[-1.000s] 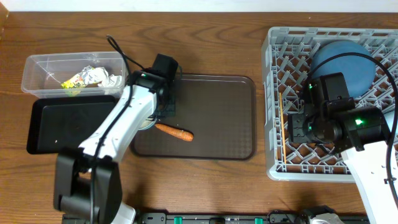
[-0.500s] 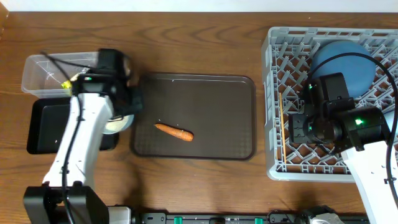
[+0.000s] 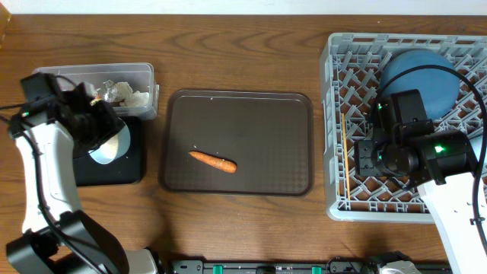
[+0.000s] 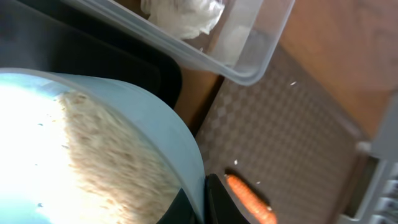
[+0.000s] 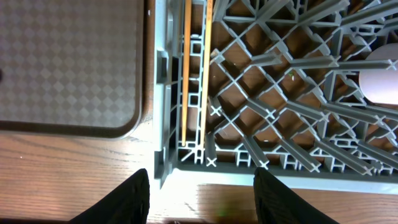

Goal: Sort waste into correct bins and load items into the dishwasher rack
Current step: 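Carry the rice bowl left over the black tray, then tilt the bowl with the left gripper to pour rice onto the black tray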

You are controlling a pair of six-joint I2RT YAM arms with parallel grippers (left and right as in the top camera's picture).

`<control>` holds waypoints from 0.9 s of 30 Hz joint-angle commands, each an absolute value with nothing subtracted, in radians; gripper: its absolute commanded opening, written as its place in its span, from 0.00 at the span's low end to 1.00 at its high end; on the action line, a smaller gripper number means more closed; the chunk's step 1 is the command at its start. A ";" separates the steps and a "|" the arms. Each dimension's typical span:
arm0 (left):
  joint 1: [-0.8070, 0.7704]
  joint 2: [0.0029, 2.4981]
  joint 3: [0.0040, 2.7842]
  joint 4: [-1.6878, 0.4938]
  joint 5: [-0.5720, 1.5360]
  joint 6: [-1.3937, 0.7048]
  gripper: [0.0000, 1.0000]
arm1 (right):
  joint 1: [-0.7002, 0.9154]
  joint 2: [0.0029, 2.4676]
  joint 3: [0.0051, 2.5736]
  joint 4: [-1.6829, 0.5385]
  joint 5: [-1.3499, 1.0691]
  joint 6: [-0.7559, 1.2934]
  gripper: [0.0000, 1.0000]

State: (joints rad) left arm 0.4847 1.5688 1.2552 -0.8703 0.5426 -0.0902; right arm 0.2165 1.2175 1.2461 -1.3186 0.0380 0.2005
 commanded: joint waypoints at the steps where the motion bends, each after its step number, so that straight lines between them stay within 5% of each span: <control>1: 0.547 1.625 1.251 -0.853 0.733 -0.045 0.06 | 0.203 1.221 1.242 -1.322 0.049 0.194 0.53; 17: 0.780 1.847 1.225 -0.836 1.440 0.184 0.07 | 0.203 1.221 1.242 -1.330 0.049 0.194 0.52; 27: 0.856 1.938 1.195 -0.839 1.573 0.190 0.06 | 0.203 1.221 1.242 -1.333 0.049 0.194 0.51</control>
State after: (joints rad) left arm 0.8421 1.9247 1.2018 -0.8337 1.4876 0.1612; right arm 0.2165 1.2175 1.2461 -1.3289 0.0383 0.2005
